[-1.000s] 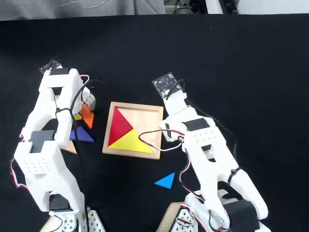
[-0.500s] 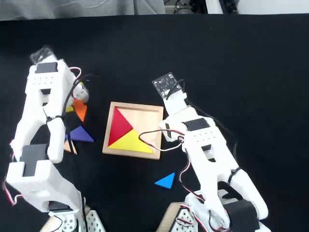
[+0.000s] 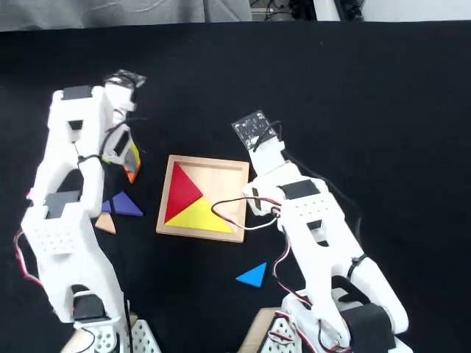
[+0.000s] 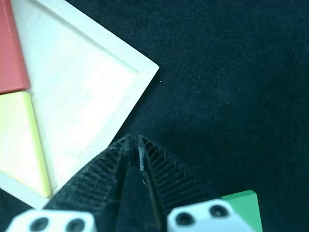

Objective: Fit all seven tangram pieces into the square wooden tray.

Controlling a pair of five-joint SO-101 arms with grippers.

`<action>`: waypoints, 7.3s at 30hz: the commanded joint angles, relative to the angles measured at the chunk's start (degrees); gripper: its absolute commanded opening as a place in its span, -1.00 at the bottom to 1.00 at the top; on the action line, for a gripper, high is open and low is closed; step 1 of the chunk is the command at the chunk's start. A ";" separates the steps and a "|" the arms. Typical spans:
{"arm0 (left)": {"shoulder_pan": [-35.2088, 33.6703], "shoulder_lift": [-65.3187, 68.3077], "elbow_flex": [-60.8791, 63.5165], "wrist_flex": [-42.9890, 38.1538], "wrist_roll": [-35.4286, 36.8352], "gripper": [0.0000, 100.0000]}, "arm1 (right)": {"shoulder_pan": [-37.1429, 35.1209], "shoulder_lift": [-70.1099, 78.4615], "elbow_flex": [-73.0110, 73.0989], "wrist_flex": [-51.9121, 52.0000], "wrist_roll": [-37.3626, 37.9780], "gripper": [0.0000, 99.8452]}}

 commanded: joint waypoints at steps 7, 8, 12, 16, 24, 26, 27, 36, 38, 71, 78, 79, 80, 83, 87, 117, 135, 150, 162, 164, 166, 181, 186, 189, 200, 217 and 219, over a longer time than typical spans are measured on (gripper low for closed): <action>-7.43 0.97 -16.75 9.67 17.23 -0.59 | -0.88 0.57 -0.13 -0.97 1.14 -0.98; -6.73 1.76 -15.52 9.32 19.43 -0.59 | -0.88 0.57 -0.13 -0.97 2.02 -0.98; -4.00 3.43 -11.30 8.97 31.82 -0.59 | -0.88 0.57 -0.04 -0.97 2.55 -0.98; -1.36 3.43 -8.84 8.88 44.13 -0.59 | -0.88 0.57 -0.04 -0.88 2.73 -0.98; 0.57 4.13 -2.51 0.35 53.10 -0.59 | -0.88 0.57 -0.04 -0.88 2.73 -0.98; 0.31 3.69 -0.48 -2.46 53.71 -0.59 | -0.88 0.57 -0.04 -0.88 2.73 -0.98; 0.22 3.60 0.04 -3.60 53.71 -0.59 | -0.88 0.57 -0.04 -0.88 2.73 -0.98; 2.59 4.57 1.45 -9.23 53.63 -0.59 | -0.88 0.57 -0.04 -0.88 2.73 -0.98; 2.95 4.92 0.40 -9.58 53.71 -0.59 | -0.88 0.57 -0.04 -0.88 2.73 -0.98; 0.22 4.84 -8.40 -9.41 61.36 -0.59 | -0.97 0.57 -0.04 -0.88 2.73 -0.98; 0.66 3.43 -10.77 -7.30 61.45 -0.59 | -0.97 0.57 -0.04 -0.88 2.73 -0.98; 0.57 3.34 -10.86 -7.21 61.45 -0.58 | -0.97 0.57 -0.04 -0.88 2.73 -0.98; 0.48 3.69 -10.86 -7.38 61.45 -0.58 | -0.97 0.57 -0.04 -0.88 2.73 -0.98; 0.48 5.54 -11.47 -7.47 61.45 -0.58 | -0.97 0.57 -0.04 -0.88 2.73 -0.98; 0.75 9.49 -11.47 -9.67 64.44 -0.58 | -0.97 0.57 -0.04 -0.88 2.81 -0.98; 5.23 8.26 -28.18 8.88 53.54 -0.85 | -0.70 0.57 -0.04 -0.88 2.81 -0.98; 29.58 -22.51 0.75 10.11 30.86 -0.85 | 15.74 0.04 -2.77 -4.57 -7.82 -0.98; 38.20 -13.71 12.18 -4.84 59.16 -0.85 | 24.79 0.13 -5.58 -4.57 -13.19 -0.98; 39.69 -10.11 17.54 -14.24 59.25 -0.85 | 24.35 0.04 -5.58 -4.57 -13.19 -0.98; 39.52 -10.02 17.45 -14.24 58.37 -0.85 | 24.35 0.04 -5.58 -4.57 -13.19 -0.98; 39.87 -9.85 17.54 -14.42 56.09 -0.85 | 24.35 0.04 -5.58 -4.57 -13.19 -0.98; 39.96 -8.53 17.45 -14.24 55.03 -0.67 | 24.26 0.13 -5.58 -4.57 -13.10 -0.98; 39.96 -8.62 17.27 -14.07 54.95 -0.67 | 24.26 0.13 -5.58 -4.57 -13.10 -0.98; 40.13 -8.70 15.78 -11.87 55.12 -0.67 | 23.65 0.13 -5.58 -4.57 -12.92 -0.98; 46.46 -8.53 11.21 -5.80 55.03 -0.67 | 22.51 0.22 -5.58 -4.57 -12.66 -0.98; 33.27 -13.01 1.10 8.97 49.58 -0.67 | 23.82 0.04 -5.58 -4.57 -13.10 -0.98; 28.35 -16.35 -0.92 12.66 46.33 -0.67 | 23.74 0.04 -5.58 -4.57 -13.10 -0.98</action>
